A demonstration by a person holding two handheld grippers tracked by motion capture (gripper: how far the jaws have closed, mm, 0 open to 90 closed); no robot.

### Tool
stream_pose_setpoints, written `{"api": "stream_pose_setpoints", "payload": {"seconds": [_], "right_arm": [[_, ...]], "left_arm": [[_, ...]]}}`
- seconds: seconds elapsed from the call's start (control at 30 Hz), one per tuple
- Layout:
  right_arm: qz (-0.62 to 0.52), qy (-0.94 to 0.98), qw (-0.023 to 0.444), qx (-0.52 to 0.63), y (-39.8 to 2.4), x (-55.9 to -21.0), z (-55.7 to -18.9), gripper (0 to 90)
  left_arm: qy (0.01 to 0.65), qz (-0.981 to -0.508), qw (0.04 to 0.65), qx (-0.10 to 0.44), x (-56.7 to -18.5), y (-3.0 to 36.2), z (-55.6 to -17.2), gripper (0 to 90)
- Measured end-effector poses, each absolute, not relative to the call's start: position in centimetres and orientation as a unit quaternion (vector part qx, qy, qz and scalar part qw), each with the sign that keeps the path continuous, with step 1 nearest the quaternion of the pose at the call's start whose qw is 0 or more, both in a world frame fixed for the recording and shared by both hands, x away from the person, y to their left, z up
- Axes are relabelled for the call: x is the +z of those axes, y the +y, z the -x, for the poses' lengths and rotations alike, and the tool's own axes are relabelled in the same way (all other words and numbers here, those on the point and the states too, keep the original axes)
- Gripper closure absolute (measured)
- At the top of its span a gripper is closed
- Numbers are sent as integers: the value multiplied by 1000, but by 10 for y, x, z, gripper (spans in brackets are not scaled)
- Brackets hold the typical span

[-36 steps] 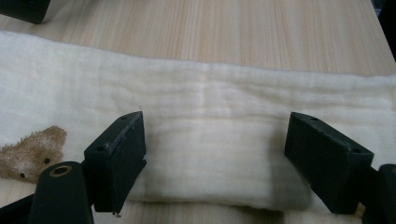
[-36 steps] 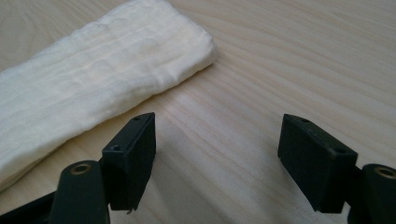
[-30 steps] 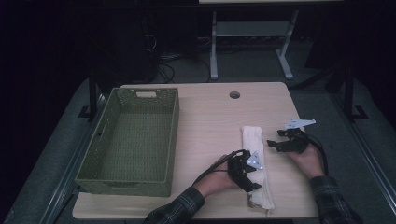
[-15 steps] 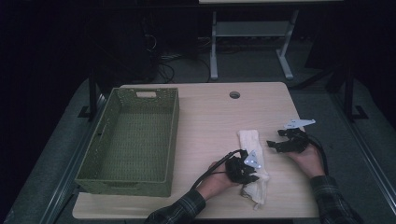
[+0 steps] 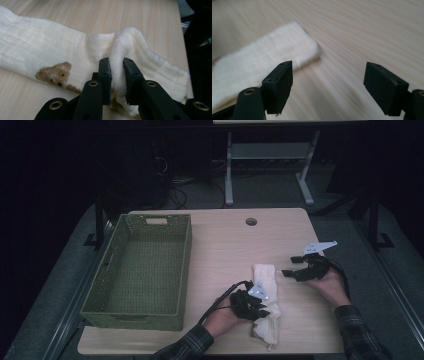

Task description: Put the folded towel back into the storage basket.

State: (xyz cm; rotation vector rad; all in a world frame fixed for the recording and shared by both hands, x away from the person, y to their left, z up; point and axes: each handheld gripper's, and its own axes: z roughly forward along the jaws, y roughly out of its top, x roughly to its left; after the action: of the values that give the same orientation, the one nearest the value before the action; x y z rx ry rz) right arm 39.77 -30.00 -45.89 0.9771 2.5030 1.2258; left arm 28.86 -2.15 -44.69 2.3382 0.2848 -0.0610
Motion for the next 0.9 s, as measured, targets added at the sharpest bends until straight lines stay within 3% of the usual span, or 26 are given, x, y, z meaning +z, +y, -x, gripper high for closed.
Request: {"api": "stream_pose_setpoints", "payload": {"seconds": [0.23,0.6,0.9], "right_arm": [[-255,864,64,430,-266,-450,-409,275],[-196,895,0,400,-230,-468,-431,289],[-160,911,2,380,-218,-473,-433,366]], "left_arm": [[118,-916,384,-22,-444,-13,-277,773],[124,-913,388,-33,-448,-12,-278,772],[127,-911,390,-37,-450,-11,-281,772]]}}
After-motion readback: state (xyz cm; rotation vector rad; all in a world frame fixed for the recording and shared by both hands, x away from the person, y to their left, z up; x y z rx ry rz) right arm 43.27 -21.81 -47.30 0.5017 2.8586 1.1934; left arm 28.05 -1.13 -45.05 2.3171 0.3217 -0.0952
